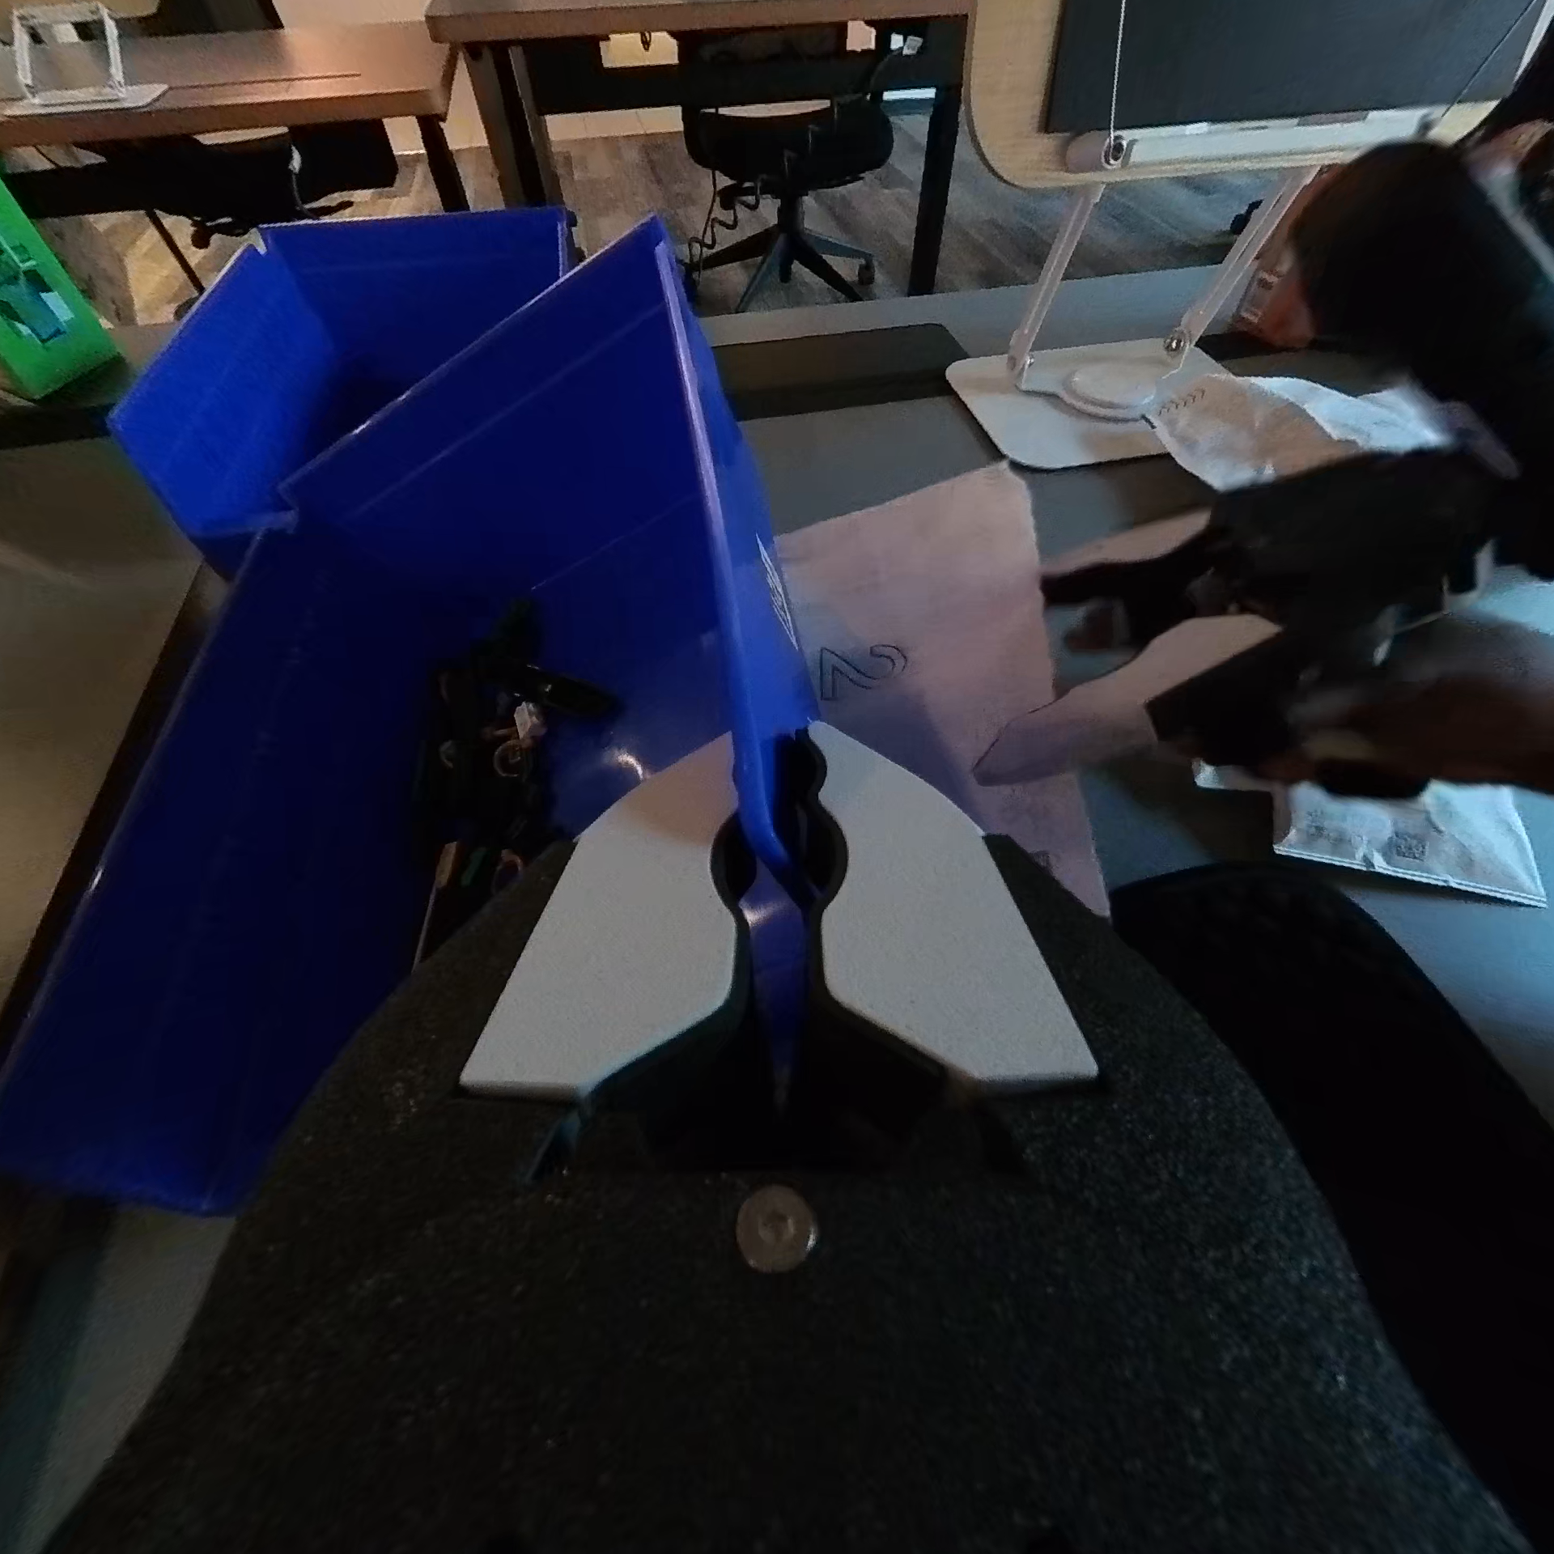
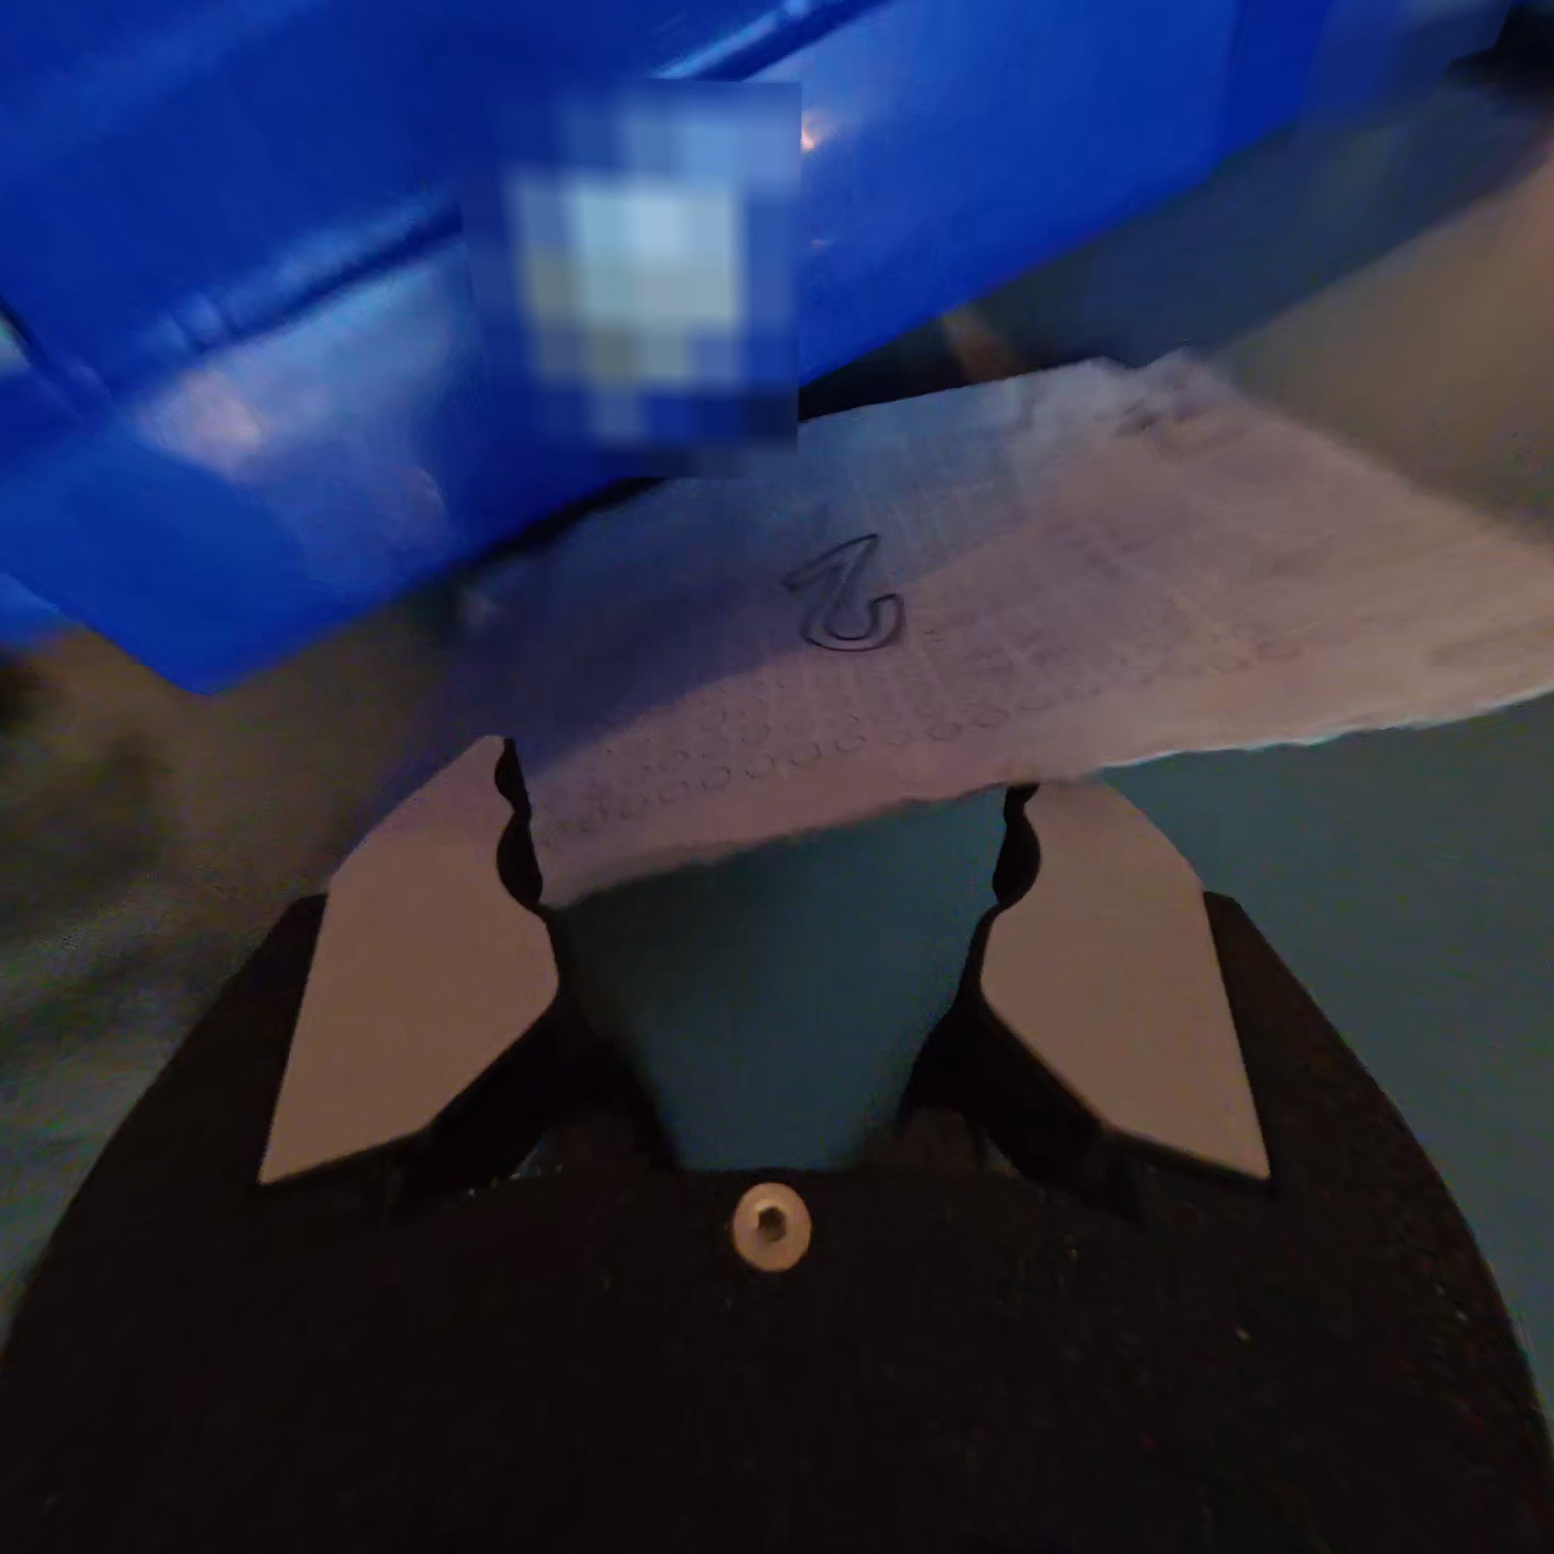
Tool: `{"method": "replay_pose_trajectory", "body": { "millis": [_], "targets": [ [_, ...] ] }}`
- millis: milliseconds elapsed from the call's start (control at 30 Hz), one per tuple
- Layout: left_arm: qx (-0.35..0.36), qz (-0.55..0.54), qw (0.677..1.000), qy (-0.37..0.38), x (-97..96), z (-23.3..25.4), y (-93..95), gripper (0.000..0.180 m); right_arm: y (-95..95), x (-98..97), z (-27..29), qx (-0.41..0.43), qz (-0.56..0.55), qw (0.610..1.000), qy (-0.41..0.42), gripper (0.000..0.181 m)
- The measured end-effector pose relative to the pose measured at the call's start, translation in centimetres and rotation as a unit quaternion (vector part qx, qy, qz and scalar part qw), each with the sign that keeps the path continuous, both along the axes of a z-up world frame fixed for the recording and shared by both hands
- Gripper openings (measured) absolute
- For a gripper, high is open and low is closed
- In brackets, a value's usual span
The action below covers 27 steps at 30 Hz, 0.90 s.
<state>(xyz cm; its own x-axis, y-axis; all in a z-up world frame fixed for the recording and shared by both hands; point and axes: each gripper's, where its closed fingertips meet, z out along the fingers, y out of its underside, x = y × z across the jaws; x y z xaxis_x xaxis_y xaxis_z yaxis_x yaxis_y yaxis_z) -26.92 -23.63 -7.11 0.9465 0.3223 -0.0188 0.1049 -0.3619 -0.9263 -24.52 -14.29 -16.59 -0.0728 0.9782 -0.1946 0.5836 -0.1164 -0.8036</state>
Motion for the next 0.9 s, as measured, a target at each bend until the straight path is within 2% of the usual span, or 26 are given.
{"method": "replay_pose_trajectory", "body": {
  "millis": [100, 167, 233, 300, 367, 433, 633, 900],
  "targets": [
    [-0.005, -0.004, 1.0, 0.004, 0.0, -0.1, 0.1, 0.006, 2.4, 1.0, 0.5, 0.147, 0.016, 0.989, -0.017, 0.105],
    [-0.006, -0.005, 1.0, 0.004, 0.0, -0.1, 0.1, 0.006, 3.3, 2.2, 0.5, 0.199, 0.04, 0.978, -0.052, 0.109],
    [-0.005, -0.005, 1.0, 0.005, 0.0, -0.1, 0.1, 0.005, 2.9, 2.5, 1.3, 0.206, 0.075, 0.975, -0.038, 0.107],
    [-0.003, -0.005, 1.0, 0.004, 0.0, -0.1, 0.1, 0.005, 2.0, 2.5, 1.7, 0.204, 0.134, 0.97, -0.013, 0.091],
    [-0.004, -0.006, 1.0, 0.005, 0.1, -0.2, 0.0, 0.006, 2.9, 2.1, 0.8, 0.224, 0.176, 0.958, -0.031, 0.077],
    [-0.004, -0.007, 1.0, 0.005, 0.2, -0.2, 0.0, 0.006, 4.2, 1.4, -1.2, 0.225, 0.217, 0.948, -0.066, 0.071],
    [-0.01, -0.01, 1.0, 0.008, 0.3, -0.3, 0.0, 0.006, 4.3, -0.6, -4.7, 0.206, 0.281, 0.931, -0.105, 0.073],
    [0.001, -0.01, 1.0, 0.005, 0.0, 0.1, -0.1, 0.005, 0.0, -2.5, -4.9, 0.175, 0.287, 0.937, -0.096, 0.075]
  ]
}}
